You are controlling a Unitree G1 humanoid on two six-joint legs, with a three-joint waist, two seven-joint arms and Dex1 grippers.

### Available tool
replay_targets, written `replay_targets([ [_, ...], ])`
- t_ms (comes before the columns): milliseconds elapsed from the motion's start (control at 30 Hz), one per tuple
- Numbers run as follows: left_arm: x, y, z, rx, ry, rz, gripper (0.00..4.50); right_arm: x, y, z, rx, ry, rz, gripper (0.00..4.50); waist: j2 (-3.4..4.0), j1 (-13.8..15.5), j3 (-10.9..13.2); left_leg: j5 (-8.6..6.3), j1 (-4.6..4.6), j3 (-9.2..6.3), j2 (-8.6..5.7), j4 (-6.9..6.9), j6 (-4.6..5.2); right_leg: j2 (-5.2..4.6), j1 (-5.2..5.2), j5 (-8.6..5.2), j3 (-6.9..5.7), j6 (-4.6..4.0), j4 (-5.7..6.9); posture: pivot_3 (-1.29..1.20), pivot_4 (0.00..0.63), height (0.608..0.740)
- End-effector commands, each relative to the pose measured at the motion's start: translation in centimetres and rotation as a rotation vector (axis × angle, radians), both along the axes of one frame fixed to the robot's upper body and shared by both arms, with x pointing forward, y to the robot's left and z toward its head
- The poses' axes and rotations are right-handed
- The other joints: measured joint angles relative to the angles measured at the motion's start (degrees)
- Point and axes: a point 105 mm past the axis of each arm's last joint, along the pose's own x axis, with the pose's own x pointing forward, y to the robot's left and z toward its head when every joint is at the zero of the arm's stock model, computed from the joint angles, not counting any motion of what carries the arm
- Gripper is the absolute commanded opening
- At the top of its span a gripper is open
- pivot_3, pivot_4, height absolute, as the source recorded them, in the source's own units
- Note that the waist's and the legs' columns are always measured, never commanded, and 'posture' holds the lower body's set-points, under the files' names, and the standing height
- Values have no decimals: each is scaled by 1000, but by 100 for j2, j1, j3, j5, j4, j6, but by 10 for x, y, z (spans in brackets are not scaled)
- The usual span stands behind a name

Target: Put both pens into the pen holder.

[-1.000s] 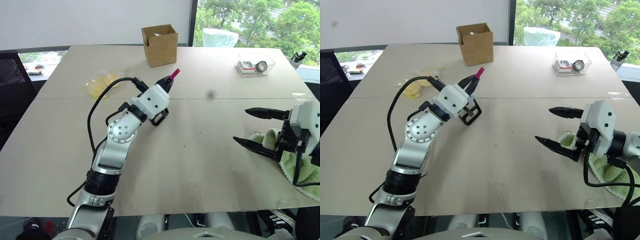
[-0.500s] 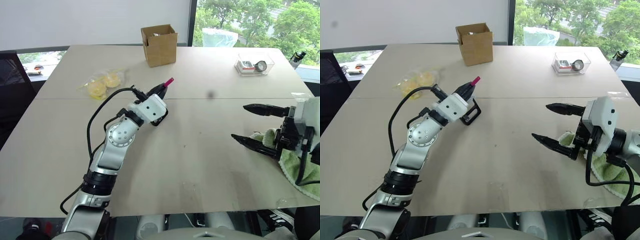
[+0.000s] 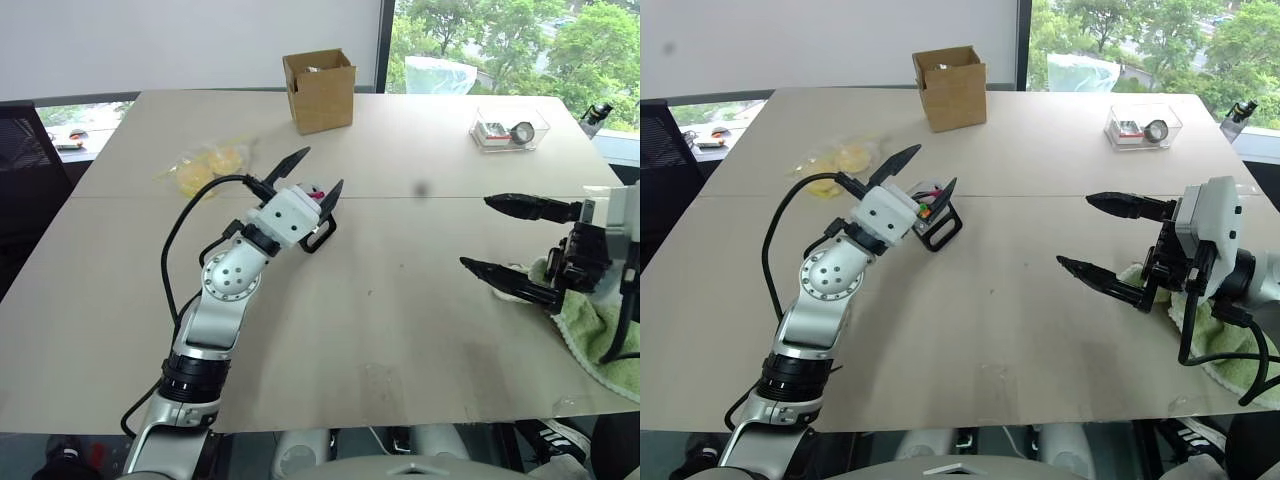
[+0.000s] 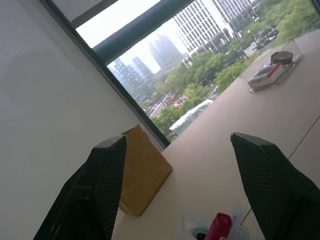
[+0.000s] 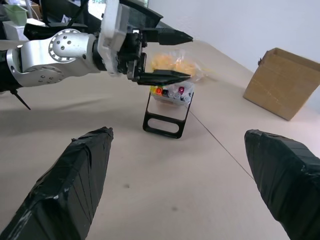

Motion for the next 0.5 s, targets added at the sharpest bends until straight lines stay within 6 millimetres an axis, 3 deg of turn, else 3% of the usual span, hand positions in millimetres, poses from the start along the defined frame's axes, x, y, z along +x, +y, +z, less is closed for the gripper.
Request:
replay_targets([
  [33,-24,-8,17,-32,11,-149,3430,-1,-3,5,20,-8,-5,4500,1,-3,0,0,0,0,0,0,0,-1,0,0,0,0,0,0,150,740],
  [133,-40,-11,4,-48,240,-318,3430,-2,-8,-11,-39,48,-19,4500,5,-11,0,0,2,0,2,-2,-1,0,0,-1,-1,-1,0,0,150,740],
  [233,-71,-8,-22,-12,508,-509,3430,-5,-22,-41,-147,169,-63,4500,8,-19,2,0,3,0,2,-2,-1,2,-2,-4,-1,-4,1,0,150,740],
  [367,-89,20,-54,8,806,-489,3430,-15,-51,-63,-223,279,-179,4500,13,-12,4,0,3,1,3,-4,-2,1,-2,-14,-2,-17,-1,0,150,740],
  [500,-82,55,-48,-18,890,-394,3430,-33,-75,-68,-272,326,-274,4500,15,18,6,0,5,-6,3,-3,-2,3,-2,-30,-9,3,-2,0,150,740],
])
